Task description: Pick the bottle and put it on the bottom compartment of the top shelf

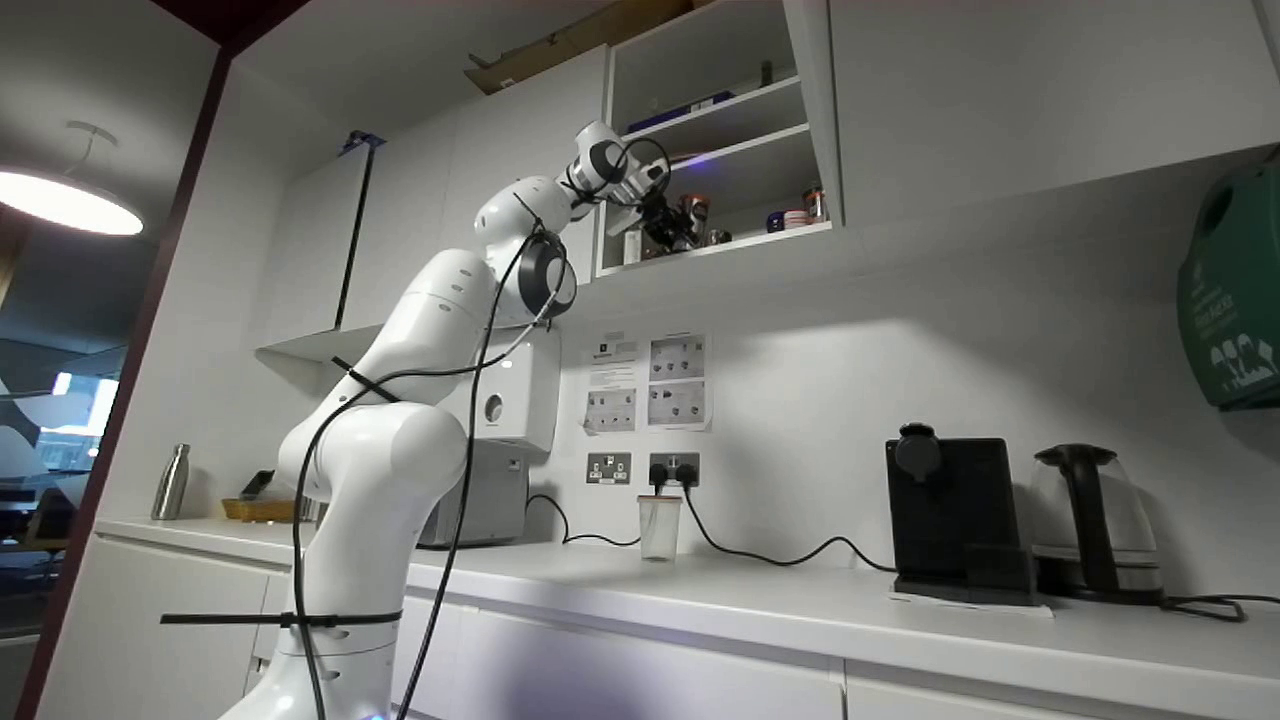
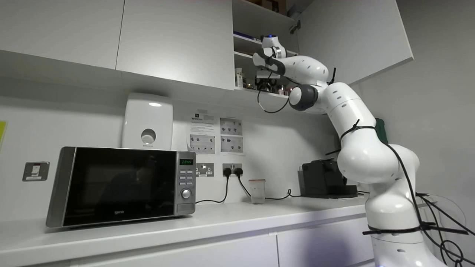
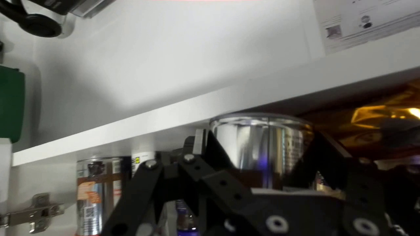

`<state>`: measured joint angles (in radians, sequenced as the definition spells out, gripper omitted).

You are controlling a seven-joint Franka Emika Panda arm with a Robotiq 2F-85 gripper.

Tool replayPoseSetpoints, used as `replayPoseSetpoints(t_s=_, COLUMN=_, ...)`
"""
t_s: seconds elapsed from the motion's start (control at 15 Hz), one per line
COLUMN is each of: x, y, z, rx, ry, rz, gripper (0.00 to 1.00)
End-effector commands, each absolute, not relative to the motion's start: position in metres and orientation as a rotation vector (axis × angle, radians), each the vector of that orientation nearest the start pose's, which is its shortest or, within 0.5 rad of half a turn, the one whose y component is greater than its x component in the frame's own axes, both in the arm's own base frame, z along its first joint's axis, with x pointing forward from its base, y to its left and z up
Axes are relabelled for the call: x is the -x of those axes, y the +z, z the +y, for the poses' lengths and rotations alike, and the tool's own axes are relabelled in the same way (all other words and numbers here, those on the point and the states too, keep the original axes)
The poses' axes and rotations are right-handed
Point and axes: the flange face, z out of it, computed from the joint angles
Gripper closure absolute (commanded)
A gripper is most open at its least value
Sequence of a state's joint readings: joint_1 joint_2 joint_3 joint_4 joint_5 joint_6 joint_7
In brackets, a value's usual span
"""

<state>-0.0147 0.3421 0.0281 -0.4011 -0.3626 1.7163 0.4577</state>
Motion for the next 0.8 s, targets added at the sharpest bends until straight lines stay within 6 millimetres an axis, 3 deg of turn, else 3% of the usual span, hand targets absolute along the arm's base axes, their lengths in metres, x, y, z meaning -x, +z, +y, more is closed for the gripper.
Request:
replayPoseSetpoints(t_s=0.0, x=-0.5256, y=0.949, z=-0.0314, rx=2.731, ry=-1.485, rz=0.667, gripper=0.42)
replayPoseSetpoints(t_s=0.47, x=-0.5275, y=0.9483, z=-0.0352, rx=2.798, ry=-1.539, rz=0.672, gripper=0.42)
replayPoseSetpoints(t_s=0.73, x=-0.534, y=0.9547, z=-0.0384, rx=2.829, ry=-1.803, rz=0.862, gripper=0.42)
